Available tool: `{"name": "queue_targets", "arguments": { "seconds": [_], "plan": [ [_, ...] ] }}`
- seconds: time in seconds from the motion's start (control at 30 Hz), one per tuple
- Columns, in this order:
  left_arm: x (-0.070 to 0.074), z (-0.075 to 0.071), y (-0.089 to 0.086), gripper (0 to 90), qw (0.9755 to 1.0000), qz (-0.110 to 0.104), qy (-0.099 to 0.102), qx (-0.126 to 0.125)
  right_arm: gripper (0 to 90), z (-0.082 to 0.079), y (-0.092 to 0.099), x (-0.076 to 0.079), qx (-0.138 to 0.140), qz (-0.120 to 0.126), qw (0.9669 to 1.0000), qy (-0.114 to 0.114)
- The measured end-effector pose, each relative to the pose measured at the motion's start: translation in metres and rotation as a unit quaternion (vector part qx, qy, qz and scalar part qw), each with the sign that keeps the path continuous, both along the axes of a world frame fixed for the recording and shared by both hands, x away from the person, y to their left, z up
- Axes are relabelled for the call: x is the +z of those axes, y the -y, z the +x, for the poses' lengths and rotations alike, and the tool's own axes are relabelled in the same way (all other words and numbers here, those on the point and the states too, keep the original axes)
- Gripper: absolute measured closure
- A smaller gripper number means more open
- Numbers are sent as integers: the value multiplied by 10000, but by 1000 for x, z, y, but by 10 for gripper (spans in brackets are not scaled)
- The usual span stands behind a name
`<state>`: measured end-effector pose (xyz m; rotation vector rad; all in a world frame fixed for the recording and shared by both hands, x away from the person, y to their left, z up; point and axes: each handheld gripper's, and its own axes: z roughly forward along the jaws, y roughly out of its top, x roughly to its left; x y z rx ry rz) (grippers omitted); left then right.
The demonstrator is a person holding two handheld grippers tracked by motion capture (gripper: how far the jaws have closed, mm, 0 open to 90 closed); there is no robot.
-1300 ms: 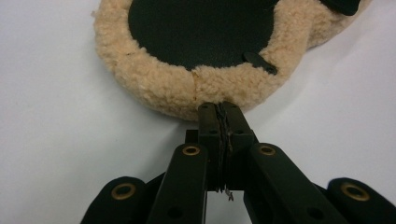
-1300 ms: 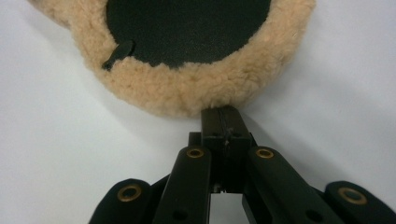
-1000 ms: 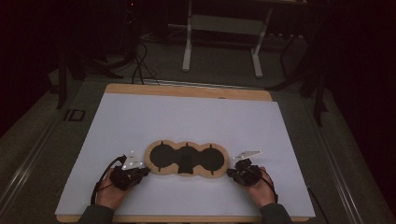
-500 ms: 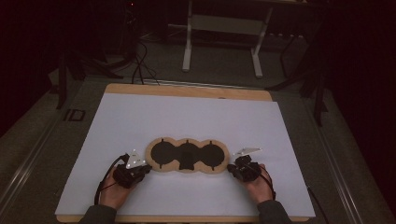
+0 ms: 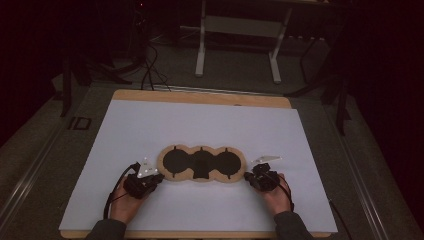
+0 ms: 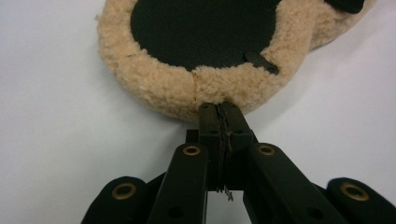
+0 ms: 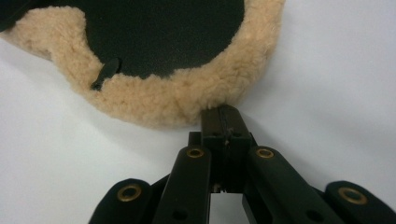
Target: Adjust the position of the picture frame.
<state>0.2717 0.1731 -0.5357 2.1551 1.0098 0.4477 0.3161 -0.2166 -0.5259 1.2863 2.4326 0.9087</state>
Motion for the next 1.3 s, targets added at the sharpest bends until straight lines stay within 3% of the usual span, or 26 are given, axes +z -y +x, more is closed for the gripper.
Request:
{"name": "queue_targets", "arguments": {
  "seconds": [0.13, 0.43, 0.63, 0.73, 0.8, 0.83, 0.87, 1.0, 1.17, 1.3],
  "plan": [
    [-1, 4, -1, 891, 9998, -170, -122, 31, 900, 3, 1, 0, 0, 4, 10000, -13],
    [3, 9, 0, 892, 9996, -52, -270, -74, 900, 8, 0, 0, -83, -3, 10000, 15],
    [0, 8, 0, 885, 9998, -129, -160, 37, 900, 5, 0, -1, -73, 32, 10000, 34],
    [0, 9, -1, 885, 9998, -110, -159, 84, 900, 5, 0, -1, -61, 29, 10000, 38],
    [0, 8, 0, 847, 9999, 14, -101, 121, 876, 0, 0, 0, -73, 83, 9999, 30],
    [1, 7, 0, 833, 9999, 66, -72, 127, 859, -3, 0, 1, -56, 135, 9999, 55],
    [2, 5, 0, 821, 9999, 68, -46, 140, 845, -10, 1, 6, 3, 10, 9997, 240],
    [6, -2, 0, 788, 9997, -7, 91, 219, 824, -15, 6, 10, 12, 124, 9992, 372],
    [9, -7, 3, 732, 9996, -45, 220, 198, 801, -15, 14, 8, -158, 228, 9989, 383],
    [8, -6, 5, 707, 9997, -31, 164, 164, 777, -15, 16, 7, -187, 246, 9987, 406]
  ]
}}
